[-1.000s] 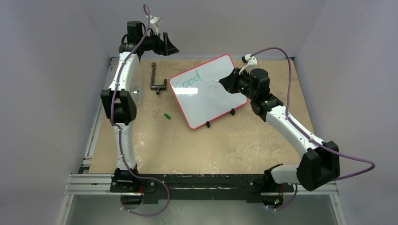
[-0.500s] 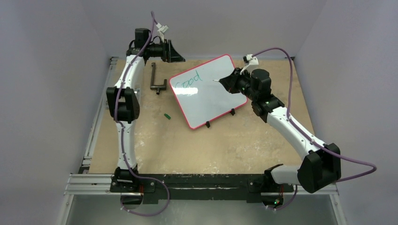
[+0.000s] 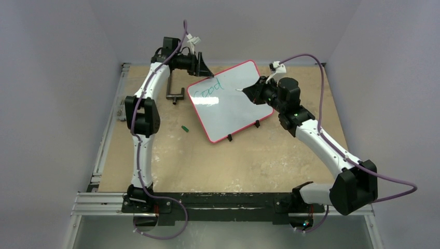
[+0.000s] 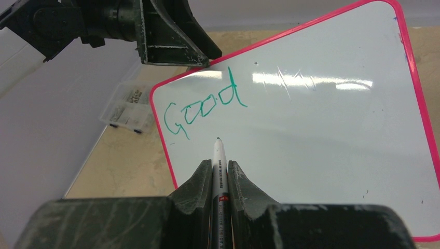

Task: Write a sentence on the whiteboard

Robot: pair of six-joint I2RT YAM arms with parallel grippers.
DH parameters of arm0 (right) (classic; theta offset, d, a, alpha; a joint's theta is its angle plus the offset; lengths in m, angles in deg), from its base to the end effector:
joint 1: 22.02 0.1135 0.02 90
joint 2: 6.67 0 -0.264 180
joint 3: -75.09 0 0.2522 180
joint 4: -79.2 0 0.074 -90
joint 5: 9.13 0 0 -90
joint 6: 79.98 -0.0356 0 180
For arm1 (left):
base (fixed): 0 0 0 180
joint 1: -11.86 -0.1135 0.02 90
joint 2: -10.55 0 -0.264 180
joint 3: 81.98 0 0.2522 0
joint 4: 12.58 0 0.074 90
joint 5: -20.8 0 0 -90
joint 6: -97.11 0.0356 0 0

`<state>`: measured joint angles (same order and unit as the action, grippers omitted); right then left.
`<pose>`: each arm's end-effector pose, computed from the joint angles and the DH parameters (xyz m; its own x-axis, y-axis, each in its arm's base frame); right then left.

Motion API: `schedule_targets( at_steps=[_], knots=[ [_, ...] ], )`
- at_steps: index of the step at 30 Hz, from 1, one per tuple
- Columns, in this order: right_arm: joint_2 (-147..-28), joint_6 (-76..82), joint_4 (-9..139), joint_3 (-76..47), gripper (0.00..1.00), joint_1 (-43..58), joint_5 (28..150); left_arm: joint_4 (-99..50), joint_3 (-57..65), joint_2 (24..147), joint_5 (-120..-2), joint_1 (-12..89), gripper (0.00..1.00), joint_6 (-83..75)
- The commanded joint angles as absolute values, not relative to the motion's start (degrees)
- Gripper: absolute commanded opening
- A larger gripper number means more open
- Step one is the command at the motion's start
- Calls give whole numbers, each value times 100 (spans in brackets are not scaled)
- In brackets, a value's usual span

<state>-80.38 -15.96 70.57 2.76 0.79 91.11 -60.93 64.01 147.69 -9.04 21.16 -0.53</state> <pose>0.2791 0.1242 0.3419 -0.3818 0.3071 -0.8717 -0.4178 0.7840 0.4592 0.5215 -0.1167 0.2735 -0.7207 0.0510 -0.6914 0.6509 0.3931 -0.6494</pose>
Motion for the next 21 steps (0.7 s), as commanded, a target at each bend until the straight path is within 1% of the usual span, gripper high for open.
schedule_targets(
  at_steps=[1, 4, 6, 13, 16, 21],
  knots=[
    [-7931, -1608, 7288, 231, 0, 57, 9260, -6481, 6433, 14602, -949, 2047, 60, 267],
    [-8030, -1604, 7396, 163, 0, 57, 9234, -6506, 6411, 14608, -911, 2047, 51, 307],
    [-8120, -1607, 7527, 131, 0, 57, 9171, -6590, 6406, 14608, -746, 2047, 47, 384],
    [-8721, -1530, 7937, -163, 0, 57, 9048, -6817, 6371, 14610, -568, 2047, 44, 589],
    [-8961, -1492, 7968, -338, 0, 55, 9031, -6898, 6372, 14595, -580, 2055, 39, 664],
    [-9130, -1457, 8014, -444, 0, 57, 9094, -7159, 6382, 14589, -549, 2052, 36, 940]
  ],
)
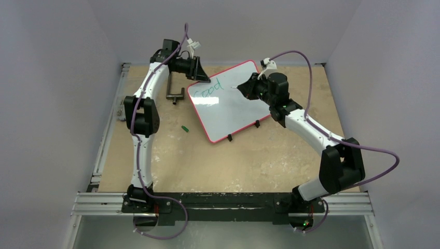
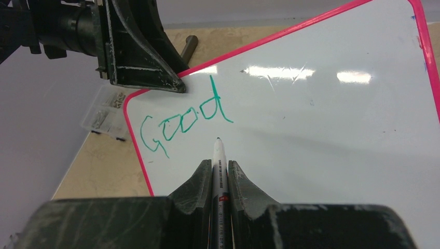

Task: Write a sentence on the whiteboard

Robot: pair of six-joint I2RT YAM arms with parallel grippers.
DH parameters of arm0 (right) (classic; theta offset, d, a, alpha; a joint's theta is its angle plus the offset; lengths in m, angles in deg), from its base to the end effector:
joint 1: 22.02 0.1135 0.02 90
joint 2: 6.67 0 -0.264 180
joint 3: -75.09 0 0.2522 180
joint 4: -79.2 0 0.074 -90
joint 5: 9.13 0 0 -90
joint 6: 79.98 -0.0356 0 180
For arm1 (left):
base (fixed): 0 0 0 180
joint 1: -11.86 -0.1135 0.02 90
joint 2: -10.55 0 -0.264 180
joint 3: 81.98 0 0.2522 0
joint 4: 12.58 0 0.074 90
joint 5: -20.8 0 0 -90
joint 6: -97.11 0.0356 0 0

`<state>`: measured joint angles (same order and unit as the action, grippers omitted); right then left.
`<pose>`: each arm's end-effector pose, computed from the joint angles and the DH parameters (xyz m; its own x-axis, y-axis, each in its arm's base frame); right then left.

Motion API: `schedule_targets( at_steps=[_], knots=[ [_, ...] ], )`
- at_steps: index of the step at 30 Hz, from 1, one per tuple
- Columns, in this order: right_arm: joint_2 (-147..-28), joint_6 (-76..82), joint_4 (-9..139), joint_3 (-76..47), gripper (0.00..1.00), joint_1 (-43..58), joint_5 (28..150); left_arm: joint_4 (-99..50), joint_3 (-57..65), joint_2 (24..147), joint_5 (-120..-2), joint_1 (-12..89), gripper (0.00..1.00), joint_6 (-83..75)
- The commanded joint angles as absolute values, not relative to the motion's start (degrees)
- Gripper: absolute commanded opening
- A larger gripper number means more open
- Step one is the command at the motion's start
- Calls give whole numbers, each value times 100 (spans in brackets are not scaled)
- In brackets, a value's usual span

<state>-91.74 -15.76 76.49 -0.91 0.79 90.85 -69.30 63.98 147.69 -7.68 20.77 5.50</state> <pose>0.3231 0.1426 0.3145 -0.4035 0.2950 -0.8661 -0.4028 0.7927 0.4576 0.5126 -0.1120 0.2642 -0.7512 0.1042 -0.6518 0.6352 0.3829 -0.6708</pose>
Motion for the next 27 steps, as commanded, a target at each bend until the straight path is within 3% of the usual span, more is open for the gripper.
schedule_targets(
  at_steps=[1, 7, 12, 27],
  knots=[
    [-9154, -1423, 8039, -437, 0, 57, 9166, -7216, 6380, 14590, -544, 2056, 34, 978],
    [-9196, -1372, 8291, -125, 0, 57, 9621, -7311, 6393, 14574, -513, 2056, 11, 1071],
    [-9171, -1355, 8476, 106, 0, 127, 10058, -7294, 6323, 14515, -525, 2065, 0, 1080],
    [-9220, -760, 8581, 587, 0, 1094, 9748, -6700, 5614, 14061, -897, 2201, 0, 1029]
  ],
)
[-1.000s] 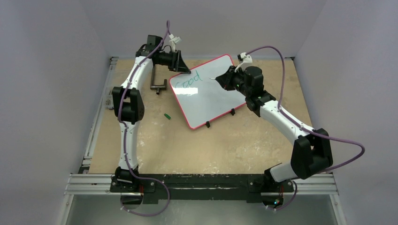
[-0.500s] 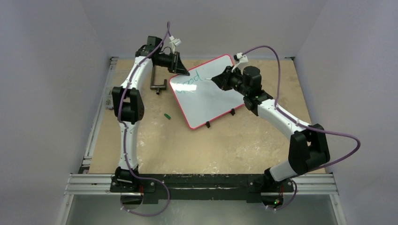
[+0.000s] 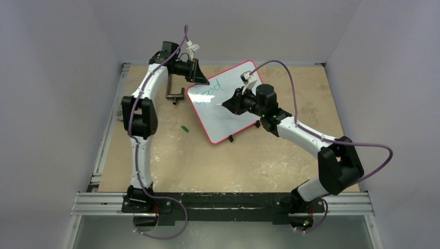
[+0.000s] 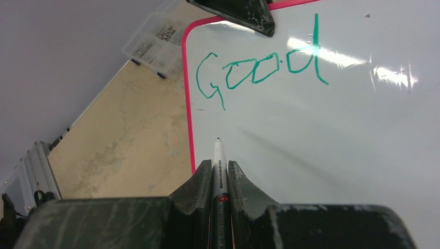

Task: Write a sentence on the whiteboard

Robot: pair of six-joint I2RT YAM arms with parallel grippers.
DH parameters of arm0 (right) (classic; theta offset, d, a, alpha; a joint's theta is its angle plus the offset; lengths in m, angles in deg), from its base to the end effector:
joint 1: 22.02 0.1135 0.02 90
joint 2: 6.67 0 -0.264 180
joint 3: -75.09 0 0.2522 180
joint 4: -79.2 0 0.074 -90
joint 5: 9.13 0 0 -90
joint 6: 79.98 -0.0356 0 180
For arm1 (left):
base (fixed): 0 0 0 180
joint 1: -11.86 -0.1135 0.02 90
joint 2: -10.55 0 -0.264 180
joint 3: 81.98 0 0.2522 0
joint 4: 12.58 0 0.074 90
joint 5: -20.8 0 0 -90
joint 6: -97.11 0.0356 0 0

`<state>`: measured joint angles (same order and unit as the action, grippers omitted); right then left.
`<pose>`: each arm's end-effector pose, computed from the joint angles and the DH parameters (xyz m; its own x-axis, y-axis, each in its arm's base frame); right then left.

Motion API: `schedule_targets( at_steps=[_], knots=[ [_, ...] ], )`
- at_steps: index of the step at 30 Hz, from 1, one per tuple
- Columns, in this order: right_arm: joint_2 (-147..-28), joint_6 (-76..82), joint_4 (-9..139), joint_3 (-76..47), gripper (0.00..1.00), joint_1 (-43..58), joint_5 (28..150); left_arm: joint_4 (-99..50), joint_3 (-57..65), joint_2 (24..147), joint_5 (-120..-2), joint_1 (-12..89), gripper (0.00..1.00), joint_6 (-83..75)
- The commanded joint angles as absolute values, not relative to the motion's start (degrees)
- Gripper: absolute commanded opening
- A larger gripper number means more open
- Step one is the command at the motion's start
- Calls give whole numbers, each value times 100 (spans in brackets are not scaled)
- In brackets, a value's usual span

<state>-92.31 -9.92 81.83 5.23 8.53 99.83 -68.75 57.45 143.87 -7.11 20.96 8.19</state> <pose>0.2934 0.1866 0.2837 -0.4410 0.1142 -0.8902 -0.6412 0.6539 0.4016 0.4987 -0.1117 0.2629 -0.7450 0.1283 -0.6546 0.6484 0.3701 -0.6653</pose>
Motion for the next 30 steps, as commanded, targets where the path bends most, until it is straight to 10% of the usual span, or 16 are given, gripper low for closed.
schedule_targets(
  at_steps=[1, 30],
  knots=[
    [-9246, -780, 8640, 620, 0, 1140, 9711, -6677, 5588, 14044, -899, 2205, 0, 1027],
    [-10098, -693, 8716, 263, 0, 1843, 9203, -6427, 5382, 13894, -908, 2214, 0, 1047]
  ],
)
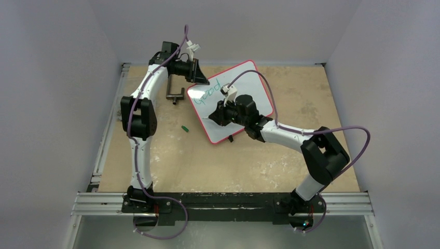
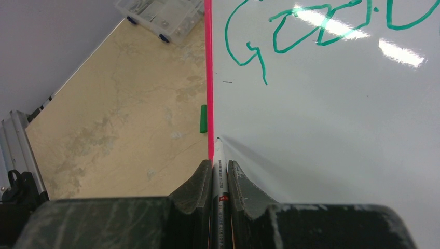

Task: Write a sentence on the whiteboard

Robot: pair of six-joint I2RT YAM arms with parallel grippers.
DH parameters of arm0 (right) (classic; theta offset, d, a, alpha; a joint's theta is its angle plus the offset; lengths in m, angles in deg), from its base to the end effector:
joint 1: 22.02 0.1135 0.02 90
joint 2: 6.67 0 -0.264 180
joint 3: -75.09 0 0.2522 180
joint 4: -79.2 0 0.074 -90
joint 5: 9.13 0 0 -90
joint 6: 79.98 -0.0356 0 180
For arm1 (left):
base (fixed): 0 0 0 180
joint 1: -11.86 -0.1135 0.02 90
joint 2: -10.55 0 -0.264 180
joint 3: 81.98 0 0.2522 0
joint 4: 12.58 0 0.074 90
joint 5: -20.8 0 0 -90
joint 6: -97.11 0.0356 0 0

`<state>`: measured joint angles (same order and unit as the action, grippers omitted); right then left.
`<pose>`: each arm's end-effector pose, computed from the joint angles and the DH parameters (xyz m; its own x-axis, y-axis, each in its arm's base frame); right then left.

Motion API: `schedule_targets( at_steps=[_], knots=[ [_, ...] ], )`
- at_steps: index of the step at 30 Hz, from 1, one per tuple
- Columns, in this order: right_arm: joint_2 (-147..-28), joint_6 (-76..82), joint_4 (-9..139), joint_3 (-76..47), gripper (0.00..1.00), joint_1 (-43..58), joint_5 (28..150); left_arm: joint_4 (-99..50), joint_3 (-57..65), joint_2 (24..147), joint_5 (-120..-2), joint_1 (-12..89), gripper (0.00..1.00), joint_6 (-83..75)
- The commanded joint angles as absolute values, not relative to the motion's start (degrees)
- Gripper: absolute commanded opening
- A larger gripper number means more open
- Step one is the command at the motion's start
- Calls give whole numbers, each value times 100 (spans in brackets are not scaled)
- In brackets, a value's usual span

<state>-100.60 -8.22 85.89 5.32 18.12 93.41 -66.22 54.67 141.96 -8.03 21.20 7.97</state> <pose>0.2794 0.2457 0.2410 -0.4645 0.0080 -0.8855 -0.6762 0.6425 0.3605 0.4945 -0.1129 0.2664 -0.7280 0.1271 -0.6737 0.6632 0.3796 -0.6451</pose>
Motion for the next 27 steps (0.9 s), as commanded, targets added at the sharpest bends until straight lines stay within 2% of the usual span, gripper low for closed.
schedule_targets(
  at_steps=[1, 27],
  knots=[
    [-10122, -682, 8703, 255, 0, 1849, 9191, -6428, 5378, 13896, -908, 2214, 0, 1047],
    [-10093, -424, 8004, 48, 0, 1849, 8104, -6347, 5264, 13808, -899, 2214, 0, 1059]
  ],
)
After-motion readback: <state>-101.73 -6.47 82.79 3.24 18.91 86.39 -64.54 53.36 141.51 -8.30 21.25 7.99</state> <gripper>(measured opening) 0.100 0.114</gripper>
